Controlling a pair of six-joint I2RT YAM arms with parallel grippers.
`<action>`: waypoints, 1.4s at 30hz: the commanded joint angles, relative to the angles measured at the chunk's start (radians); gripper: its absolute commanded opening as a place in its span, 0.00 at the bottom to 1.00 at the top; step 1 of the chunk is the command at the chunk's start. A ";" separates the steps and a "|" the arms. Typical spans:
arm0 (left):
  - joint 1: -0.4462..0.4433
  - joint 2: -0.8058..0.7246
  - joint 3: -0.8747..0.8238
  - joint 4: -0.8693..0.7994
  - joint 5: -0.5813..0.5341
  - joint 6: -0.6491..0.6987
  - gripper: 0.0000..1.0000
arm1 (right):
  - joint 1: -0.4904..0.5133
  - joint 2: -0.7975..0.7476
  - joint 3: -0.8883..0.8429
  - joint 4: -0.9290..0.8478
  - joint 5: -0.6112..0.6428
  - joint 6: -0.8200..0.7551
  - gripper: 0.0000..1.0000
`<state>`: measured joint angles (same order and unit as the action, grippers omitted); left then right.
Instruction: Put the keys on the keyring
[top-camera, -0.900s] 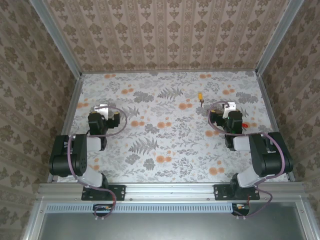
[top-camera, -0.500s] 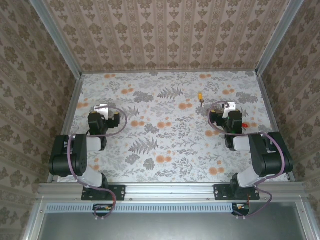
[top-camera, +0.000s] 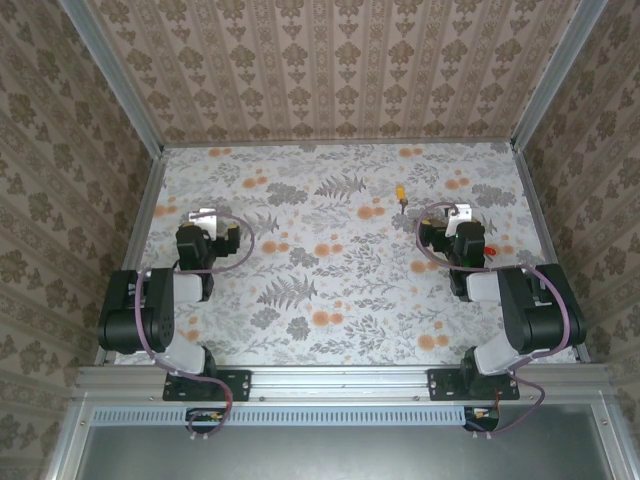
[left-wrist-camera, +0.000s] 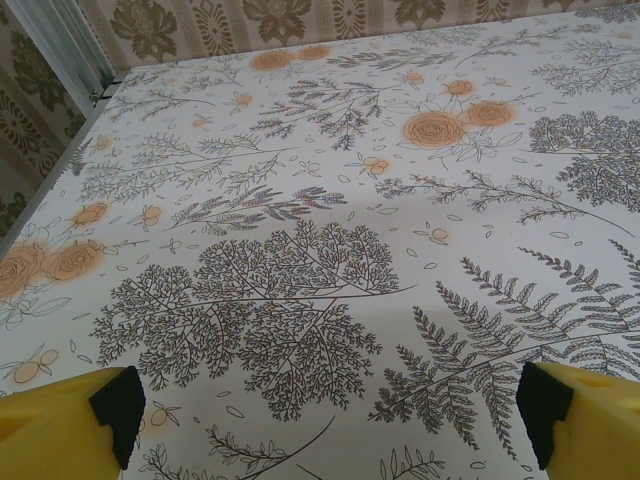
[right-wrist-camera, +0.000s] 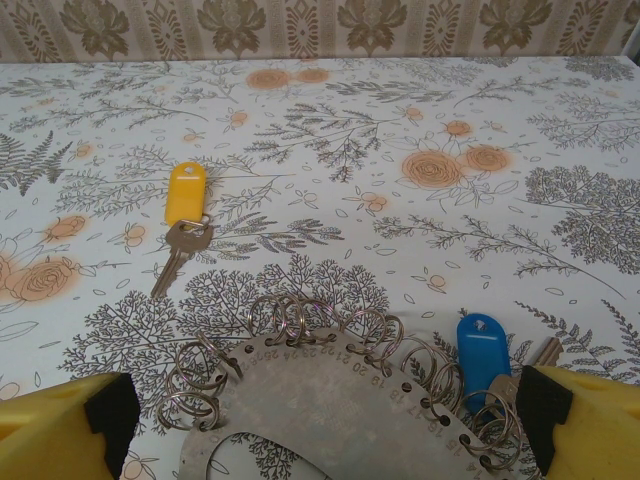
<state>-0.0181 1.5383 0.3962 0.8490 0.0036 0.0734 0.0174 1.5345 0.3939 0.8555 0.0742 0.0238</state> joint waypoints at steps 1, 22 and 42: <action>0.005 -0.002 0.015 -0.006 0.008 -0.019 1.00 | -0.011 -0.027 0.018 -0.023 -0.032 0.015 1.00; -0.007 -0.576 0.484 -1.229 0.077 -0.215 1.00 | -0.040 -0.700 0.224 -0.936 -0.008 0.296 1.00; -0.062 -0.305 0.515 -1.317 0.111 -0.252 1.00 | -0.009 -0.181 0.576 -1.308 -0.021 0.436 0.88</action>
<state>-0.0620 1.2083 0.8715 -0.4263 0.0868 -0.1635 -0.0078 1.2900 0.9131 -0.3569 0.0948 0.4007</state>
